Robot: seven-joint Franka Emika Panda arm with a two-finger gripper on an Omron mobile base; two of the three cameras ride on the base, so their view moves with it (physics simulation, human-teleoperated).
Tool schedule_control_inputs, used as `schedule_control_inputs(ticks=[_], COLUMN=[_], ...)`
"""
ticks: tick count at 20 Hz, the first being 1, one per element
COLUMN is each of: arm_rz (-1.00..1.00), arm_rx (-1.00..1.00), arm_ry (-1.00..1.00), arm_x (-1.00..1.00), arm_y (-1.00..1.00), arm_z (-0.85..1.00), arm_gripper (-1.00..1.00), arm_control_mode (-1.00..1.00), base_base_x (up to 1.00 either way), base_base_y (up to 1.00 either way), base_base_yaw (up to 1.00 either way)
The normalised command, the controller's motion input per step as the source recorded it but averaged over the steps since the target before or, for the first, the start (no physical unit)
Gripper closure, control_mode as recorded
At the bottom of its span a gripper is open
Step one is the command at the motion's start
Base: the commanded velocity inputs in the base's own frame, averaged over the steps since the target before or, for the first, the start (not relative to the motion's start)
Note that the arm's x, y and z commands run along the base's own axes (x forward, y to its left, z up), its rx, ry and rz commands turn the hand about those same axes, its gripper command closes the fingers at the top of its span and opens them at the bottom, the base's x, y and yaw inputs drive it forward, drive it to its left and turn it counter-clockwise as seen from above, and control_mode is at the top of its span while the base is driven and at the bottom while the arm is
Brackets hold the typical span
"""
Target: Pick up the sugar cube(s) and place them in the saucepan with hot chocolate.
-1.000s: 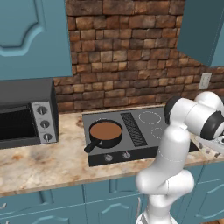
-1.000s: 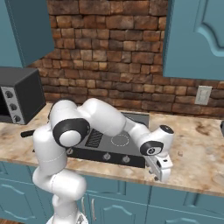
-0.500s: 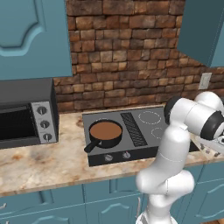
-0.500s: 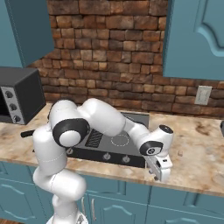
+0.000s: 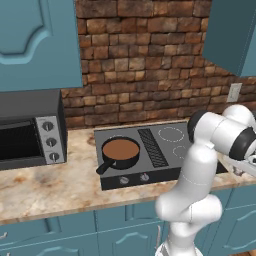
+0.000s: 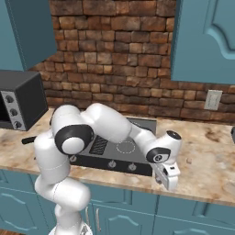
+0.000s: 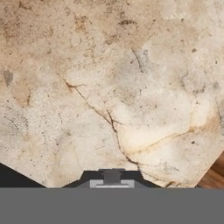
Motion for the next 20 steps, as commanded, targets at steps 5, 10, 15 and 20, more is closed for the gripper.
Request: schedule_control_inputs(ticks=[5,10,15,20], arm_rz=[0.05,0.21,0.33,0.47], arm_rx=[-0.03,-0.15,-0.17,-0.10], arm_ry=[-0.04,-0.16,-0.27,-0.20], arm_x=[-0.01,0.00,-0.06,0.00], arm_y=[0.39,0.79,0.98,1.00], arm_z=[0.35,0.81,0.93,0.95], arm_gripper=[1.00,1.00,1.00,1.00], arm_control_mode=[-1.00,-1.00,-1.00,-1.00], base_base_x=[0.00,0.00,0.00,0.00], base_base_y=[0.00,0.00,0.00,0.00], base_base_yaw=[0.00,0.00,0.00,0.00])
